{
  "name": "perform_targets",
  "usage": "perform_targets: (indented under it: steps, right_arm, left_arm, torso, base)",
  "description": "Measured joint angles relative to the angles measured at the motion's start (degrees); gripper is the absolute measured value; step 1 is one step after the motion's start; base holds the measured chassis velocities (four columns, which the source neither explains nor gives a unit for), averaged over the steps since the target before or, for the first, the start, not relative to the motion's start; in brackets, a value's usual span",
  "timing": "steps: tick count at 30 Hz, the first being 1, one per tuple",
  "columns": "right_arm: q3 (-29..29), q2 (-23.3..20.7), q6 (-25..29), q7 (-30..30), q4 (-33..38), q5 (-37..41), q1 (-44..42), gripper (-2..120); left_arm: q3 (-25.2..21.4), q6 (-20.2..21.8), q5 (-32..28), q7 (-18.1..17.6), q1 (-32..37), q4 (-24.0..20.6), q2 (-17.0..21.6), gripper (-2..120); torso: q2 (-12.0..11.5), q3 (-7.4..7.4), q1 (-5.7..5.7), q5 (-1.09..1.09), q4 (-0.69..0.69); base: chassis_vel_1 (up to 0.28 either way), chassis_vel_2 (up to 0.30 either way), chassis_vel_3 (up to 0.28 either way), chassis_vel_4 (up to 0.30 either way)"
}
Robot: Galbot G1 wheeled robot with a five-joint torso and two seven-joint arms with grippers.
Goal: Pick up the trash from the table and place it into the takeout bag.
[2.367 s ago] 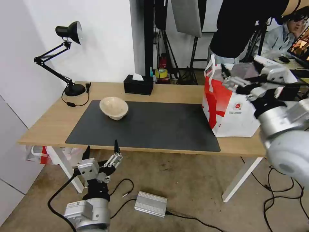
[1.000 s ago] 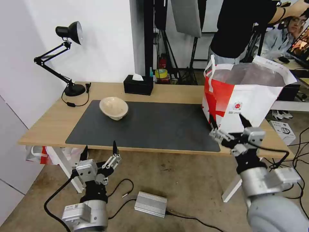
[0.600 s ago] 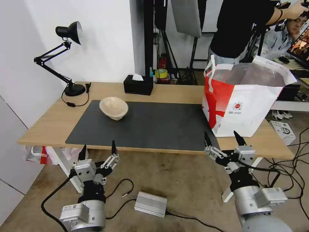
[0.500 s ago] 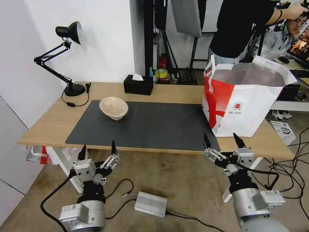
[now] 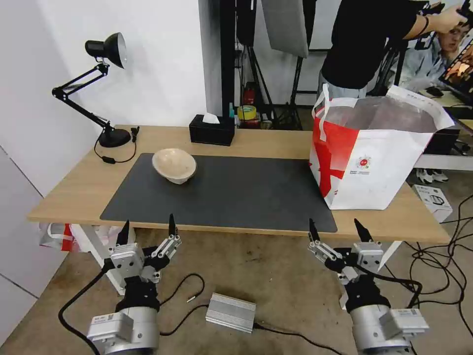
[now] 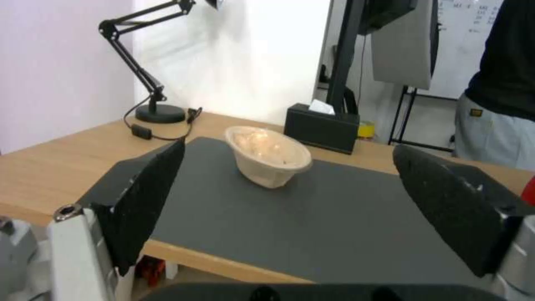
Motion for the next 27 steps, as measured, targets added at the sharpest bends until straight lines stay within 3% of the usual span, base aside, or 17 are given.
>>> perform_targets:
  steps: [27]
  right_arm:
    - [-1.87, 2.6, -3.34, 3.83, 0.0, -1.71, -3.11, 100]
  left_arm:
    - [-0.1, 0.08, -0.54, -0.21, -0.22, -0.4, 0.83, 100]
  torso:
    - [0.0, 0.0, 0.0, 0.0, 0.0]
  base:
    - [0.0, 0.0, 0.0, 0.0]
